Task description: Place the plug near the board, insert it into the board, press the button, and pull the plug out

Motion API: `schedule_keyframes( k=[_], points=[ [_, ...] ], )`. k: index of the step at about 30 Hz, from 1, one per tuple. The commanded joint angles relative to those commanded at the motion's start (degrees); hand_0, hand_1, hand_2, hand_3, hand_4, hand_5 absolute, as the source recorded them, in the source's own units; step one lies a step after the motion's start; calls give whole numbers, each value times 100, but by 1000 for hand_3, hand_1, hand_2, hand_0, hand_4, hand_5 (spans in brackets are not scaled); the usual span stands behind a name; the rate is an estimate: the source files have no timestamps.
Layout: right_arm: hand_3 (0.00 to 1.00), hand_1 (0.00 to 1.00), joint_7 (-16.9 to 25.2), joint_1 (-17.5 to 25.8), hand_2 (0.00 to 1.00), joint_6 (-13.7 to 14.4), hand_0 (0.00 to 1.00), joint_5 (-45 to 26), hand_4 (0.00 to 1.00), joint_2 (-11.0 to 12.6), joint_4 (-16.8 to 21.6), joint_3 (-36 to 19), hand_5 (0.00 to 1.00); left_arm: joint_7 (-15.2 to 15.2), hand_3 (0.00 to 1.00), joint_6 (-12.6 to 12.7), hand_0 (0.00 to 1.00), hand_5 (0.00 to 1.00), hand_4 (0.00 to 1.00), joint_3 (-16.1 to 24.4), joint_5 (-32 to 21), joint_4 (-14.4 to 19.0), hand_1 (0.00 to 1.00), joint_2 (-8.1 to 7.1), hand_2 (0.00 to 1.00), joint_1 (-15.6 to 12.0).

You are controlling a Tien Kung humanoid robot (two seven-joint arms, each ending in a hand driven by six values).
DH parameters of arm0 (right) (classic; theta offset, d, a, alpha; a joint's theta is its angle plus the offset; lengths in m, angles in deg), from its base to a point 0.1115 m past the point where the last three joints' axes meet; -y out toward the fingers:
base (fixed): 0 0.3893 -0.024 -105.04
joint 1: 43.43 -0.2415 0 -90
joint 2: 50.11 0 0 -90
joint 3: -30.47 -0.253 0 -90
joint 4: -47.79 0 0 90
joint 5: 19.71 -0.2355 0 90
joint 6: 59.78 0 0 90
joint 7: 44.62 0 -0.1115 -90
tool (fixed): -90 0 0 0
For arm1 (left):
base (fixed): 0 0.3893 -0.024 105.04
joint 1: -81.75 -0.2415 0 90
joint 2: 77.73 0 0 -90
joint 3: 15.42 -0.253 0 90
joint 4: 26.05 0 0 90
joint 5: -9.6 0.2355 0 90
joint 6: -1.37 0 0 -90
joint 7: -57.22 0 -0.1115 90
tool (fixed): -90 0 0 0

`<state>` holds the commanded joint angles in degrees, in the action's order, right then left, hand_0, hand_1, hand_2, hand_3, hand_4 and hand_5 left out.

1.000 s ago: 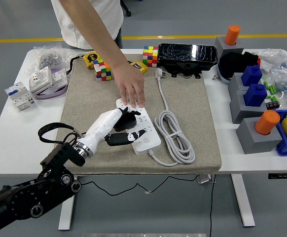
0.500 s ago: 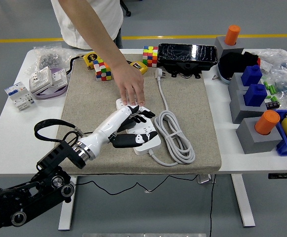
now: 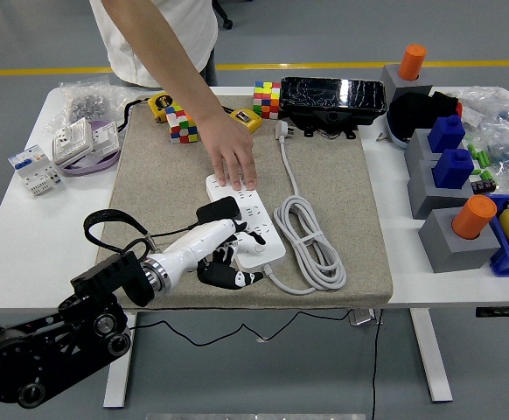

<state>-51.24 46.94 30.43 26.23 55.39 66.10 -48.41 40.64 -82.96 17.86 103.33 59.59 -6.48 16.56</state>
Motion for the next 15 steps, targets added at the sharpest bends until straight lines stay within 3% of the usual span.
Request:
schedule_keyframes(
  k=[15],
  points=[
    [552, 627, 2, 8, 619, -3, 535, -8, 891, 20, 15, 34, 416, -138, 761, 1, 95, 195, 798, -189, 97, -281, 53, 189, 115, 164]
  ],
)
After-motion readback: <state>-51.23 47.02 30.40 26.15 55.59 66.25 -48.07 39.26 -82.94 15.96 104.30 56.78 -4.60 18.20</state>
